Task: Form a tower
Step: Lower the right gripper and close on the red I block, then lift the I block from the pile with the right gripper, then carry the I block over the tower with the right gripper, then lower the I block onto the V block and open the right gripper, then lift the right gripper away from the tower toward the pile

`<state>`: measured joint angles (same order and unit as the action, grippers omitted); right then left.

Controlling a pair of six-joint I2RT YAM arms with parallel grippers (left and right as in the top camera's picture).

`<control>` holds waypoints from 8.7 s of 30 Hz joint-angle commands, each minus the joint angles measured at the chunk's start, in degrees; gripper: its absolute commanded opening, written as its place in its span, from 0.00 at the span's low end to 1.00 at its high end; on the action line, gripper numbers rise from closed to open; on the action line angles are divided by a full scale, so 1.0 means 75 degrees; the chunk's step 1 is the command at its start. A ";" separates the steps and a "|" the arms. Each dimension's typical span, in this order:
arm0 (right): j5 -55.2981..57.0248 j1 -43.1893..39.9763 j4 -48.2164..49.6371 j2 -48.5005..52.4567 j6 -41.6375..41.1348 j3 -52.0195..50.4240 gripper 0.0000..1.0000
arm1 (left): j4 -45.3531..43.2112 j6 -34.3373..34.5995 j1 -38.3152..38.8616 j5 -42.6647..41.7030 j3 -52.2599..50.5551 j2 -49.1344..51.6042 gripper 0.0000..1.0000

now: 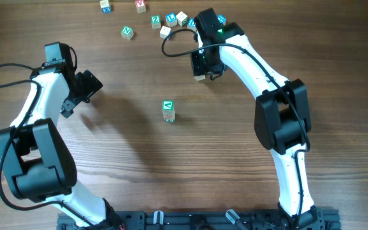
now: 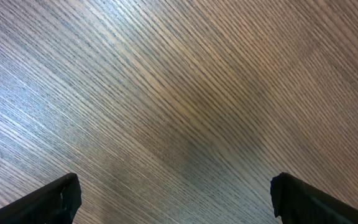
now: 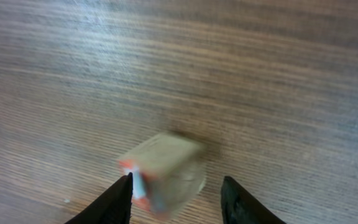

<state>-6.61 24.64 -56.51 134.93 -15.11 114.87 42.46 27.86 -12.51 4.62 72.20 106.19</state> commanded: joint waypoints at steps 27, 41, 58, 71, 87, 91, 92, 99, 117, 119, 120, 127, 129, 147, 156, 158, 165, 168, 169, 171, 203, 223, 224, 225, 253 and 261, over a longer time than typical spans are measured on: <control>-0.0152 -0.0009 -0.0210 0.0160 -0.0274 -0.0032 0.44 | 0.0000 -0.0061 -0.0055 -0.0009 0.0082 -0.0146 1.00; 0.0015 0.0041 -0.0192 0.0207 -0.0440 -0.0032 0.36 | 0.0000 -0.0061 -0.0055 -0.0009 0.0082 -0.0146 1.00; 0.1061 0.0262 0.0012 0.0213 -0.0653 -0.0035 0.43 | 0.0000 -0.0061 -0.0055 -0.0009 0.0082 -0.0146 1.00; 0.1049 0.0274 -0.0003 0.0213 -0.1207 -0.0160 0.50 | 0.0000 -0.0061 -0.0055 -0.0009 0.0082 -0.0146 1.00; 0.1020 0.0291 0.0280 0.0213 -0.1189 -0.0385 0.34 | 0.0000 -0.0061 -0.0055 -0.0009 0.0082 -0.0146 1.00; 0.1023 0.0291 0.0189 0.0213 -0.1186 -0.0385 0.37 | 0.0000 -0.0061 -0.0055 -0.0009 0.0082 -0.0146 1.00; 0.1023 0.0291 0.0187 0.0213 -0.1189 -0.0385 0.35 | 0.0000 -0.0061 -0.0055 -0.0009 0.0082 -0.0146 1.00; 0.1023 0.0289 0.0149 0.0096 -0.1177 -0.0256 0.29 | 0.0000 -0.0061 -0.0055 -0.0009 0.0082 -0.0146 1.00; -0.0125 0.0845 -0.2075 -0.3287 -0.2384 -0.0291 0.29 | 0.0000 -0.0061 -0.0055 -0.0009 0.0082 -0.0146 1.00; -0.0131 0.1215 -0.2066 -0.3287 -0.2390 -0.0318 0.28 | 0.0000 -0.0061 -0.0055 -0.0009 0.0082 -0.0146 1.00; -0.0131 0.1460 -0.1990 -0.3287 -0.2410 -0.0318 0.17 | 0.0000 -0.0061 -0.0055 -0.0009 0.0082 -0.0146 1.00; -0.0131 0.2381 -0.1784 -0.3287 -0.3856 -0.0321 0.27 | 0.0000 -0.0061 -0.0055 -0.0009 0.0082 -0.0146 1.00; -0.0125 0.2474 -0.1719 -0.3287 -0.3841 -0.0332 0.17 | 0.0000 -0.0061 -0.0055 -0.0009 0.0082 -0.0146 1.00; 0.1711 0.2914 -0.1390 -0.3045 -0.4261 -0.0764 0.25 | 0.0000 -0.0061 -0.0055 -0.0009 0.0082 -0.0146 1.00; 0.1536 0.3034 -0.1343 -0.2416 -0.4185 -0.0764 0.25 | 0.0000 -0.0061 -0.0055 -0.0009 0.0082 -0.0146 1.00; 0.1536 0.3034 -0.1320 -0.2416 -0.4211 -0.0764 0.25 | 0.0000 -0.0061 -0.0055 -0.0009 0.0082 -0.0146 1.00; 0.1221 0.3042 -0.1309 -0.2401 -0.4406 -0.0764 0.26 | 0.0000 -0.0061 -0.0055 -0.0009 0.0082 -0.0146 1.00; 0.1154 0.3042 -0.1332 -0.2401 -0.4412 -0.0764 0.26 | 0.0000 -0.0061 -0.0055 -0.0009 0.0082 -0.0146 1.00; 0.1125 0.3042 -0.1329 -0.2401 -0.4412 -0.0764 0.26 | 0.0000 -0.0061 -0.0055 -0.0009 0.0082 -0.0146 1.00; 0.1099 0.3042 -0.1341 -0.2401 -0.4409 -0.0764 0.26 | 0.0000 -0.0061 -0.0055 -0.0009 0.0079 -0.0146 1.00; 0.1996 0.2518 -0.0458 -0.2401 -0.4596 -0.0764 0.61 | 0.0000 -0.0061 -0.0055 -0.0009 0.0082 -0.0146 1.00; -0.0058 0.1958 -0.1075 -0.2401 -0.4374 -0.0764 0.09 | 0.0000 -0.0061 -0.0055 -0.0009 0.0082 -0.0146 1.00; 0.0114 0.1935 -0.1043 -0.2401 -0.4377 -0.0764 0.09 | 0.0000 -0.0061 -0.0055 -0.0009 0.0082 -0.0146 1.00; 0.0303 0.1886 -0.1005 -0.2401 -0.4380 -0.0764 0.10 | 0.0000 -0.0061 -0.0055 -0.0009 0.0082 -0.0146 1.00; -0.5333 -0.0245 -0.0073 -0.1518 -0.0723 -0.1734 0.04 | 0.0000 -0.0061 -0.0055 -0.0009 0.0082 -0.0146 1.00; -0.5336 0.0134 -0.0070 -0.1518 -0.0729 -0.1734 0.04 | 0.0000 -0.0061 -0.0055 -0.0009 0.0082 -0.0146 1.00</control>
<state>-44.99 25.06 -57.28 123.04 -21.71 102.13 42.44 27.86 -12.51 4.62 72.20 106.19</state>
